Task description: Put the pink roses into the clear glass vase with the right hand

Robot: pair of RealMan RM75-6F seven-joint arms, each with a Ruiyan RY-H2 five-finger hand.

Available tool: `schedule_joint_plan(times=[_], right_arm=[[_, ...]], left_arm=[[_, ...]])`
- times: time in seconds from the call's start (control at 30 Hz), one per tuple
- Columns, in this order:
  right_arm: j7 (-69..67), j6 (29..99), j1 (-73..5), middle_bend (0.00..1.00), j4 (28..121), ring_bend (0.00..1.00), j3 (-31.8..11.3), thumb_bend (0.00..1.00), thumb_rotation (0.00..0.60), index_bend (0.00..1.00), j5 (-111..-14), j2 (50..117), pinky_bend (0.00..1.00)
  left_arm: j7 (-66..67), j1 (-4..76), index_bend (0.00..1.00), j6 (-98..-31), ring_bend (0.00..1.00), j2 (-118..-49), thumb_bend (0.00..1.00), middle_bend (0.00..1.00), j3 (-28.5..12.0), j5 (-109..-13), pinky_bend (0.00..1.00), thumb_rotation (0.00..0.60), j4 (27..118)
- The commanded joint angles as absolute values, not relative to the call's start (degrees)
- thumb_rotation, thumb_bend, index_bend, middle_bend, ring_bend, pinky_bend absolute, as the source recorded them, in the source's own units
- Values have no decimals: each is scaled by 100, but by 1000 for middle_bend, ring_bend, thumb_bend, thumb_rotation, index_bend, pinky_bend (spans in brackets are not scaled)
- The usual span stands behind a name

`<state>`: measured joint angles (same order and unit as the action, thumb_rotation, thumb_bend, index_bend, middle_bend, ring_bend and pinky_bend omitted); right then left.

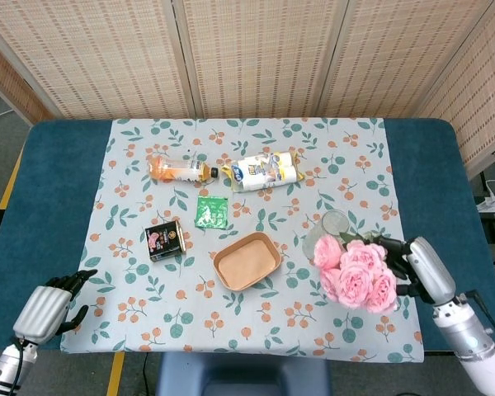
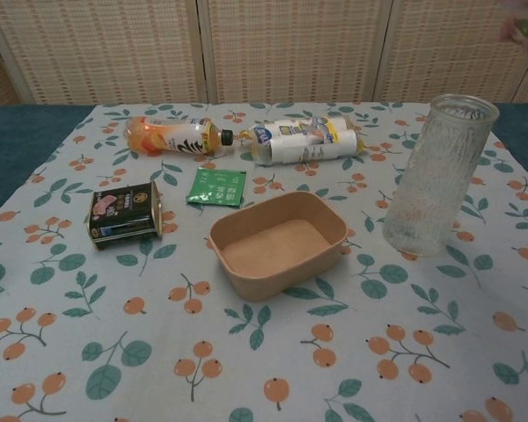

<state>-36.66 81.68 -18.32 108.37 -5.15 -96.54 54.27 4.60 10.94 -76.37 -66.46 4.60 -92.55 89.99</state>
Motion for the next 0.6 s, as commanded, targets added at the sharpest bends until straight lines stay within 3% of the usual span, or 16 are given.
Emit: schedule_joint_plan(times=[0.03,0.23,0.6], right_arm=[[-4002,7945,-2234,932,11067,994,-920,574,600,909,-9241,5664,1000],[-3392,7942,-2540,932,11079,994,-1342,577,600,909,-8847,6248,1000],[-3131,7725,-2680,932,10284,994,-1408,577,600,909,-8299,7024,1000]], left_arm=[[462,1098,147,-7621,318,-6654,423,218,452,-9236,384,600,8986],[453,1123,147,-7556,318,-6658,423,218,451,-9206,385,600,8975],[404,1083,147,-7691,319,-6633,423,218,452,-9275,384,600,8974]])
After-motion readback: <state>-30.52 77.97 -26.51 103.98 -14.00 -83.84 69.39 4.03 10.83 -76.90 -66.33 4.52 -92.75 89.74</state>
